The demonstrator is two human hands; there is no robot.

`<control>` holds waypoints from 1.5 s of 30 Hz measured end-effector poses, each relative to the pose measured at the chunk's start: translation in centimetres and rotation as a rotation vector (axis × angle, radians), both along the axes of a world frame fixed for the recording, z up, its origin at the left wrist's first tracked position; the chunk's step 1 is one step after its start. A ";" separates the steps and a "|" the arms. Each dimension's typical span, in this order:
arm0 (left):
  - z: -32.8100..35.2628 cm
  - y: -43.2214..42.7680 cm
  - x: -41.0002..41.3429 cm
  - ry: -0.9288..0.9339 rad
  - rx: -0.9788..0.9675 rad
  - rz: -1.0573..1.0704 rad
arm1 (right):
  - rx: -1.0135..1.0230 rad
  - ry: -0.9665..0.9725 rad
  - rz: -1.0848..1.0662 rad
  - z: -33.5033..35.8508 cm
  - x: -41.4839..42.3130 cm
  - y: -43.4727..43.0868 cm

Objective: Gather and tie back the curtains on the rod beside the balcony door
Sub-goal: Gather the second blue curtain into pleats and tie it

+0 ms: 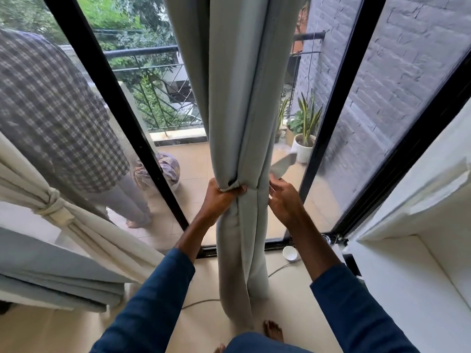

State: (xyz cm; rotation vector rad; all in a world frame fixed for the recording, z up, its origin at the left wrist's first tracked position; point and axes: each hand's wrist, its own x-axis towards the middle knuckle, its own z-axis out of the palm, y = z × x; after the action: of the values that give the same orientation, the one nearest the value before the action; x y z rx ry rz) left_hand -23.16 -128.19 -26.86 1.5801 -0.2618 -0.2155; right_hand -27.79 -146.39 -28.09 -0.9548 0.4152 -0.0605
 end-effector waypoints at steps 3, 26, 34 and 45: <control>-0.6 -0.6 0.6 -0.034 0.040 0.049 | 0.036 -0.089 -0.004 0.1 -1.7 -0.3; -2.2 -3.1 -2.3 -0.528 0.450 0.243 | -1.151 -0.241 -0.191 2.0 -5.9 6.1; -2.3 0.4 -4.4 -0.539 0.217 0.112 | -0.961 -0.224 -0.025 2.5 -5.7 4.5; -2.8 1.5 -5.6 -0.781 0.384 0.182 | -0.988 -0.277 0.006 2.7 -7.3 5.1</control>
State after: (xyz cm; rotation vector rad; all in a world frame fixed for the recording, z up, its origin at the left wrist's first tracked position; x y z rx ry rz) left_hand -28.75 -126.67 -29.62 2.0042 -0.7063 0.5404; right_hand -35.10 -141.34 -25.41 -1.8895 0.1004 -0.4154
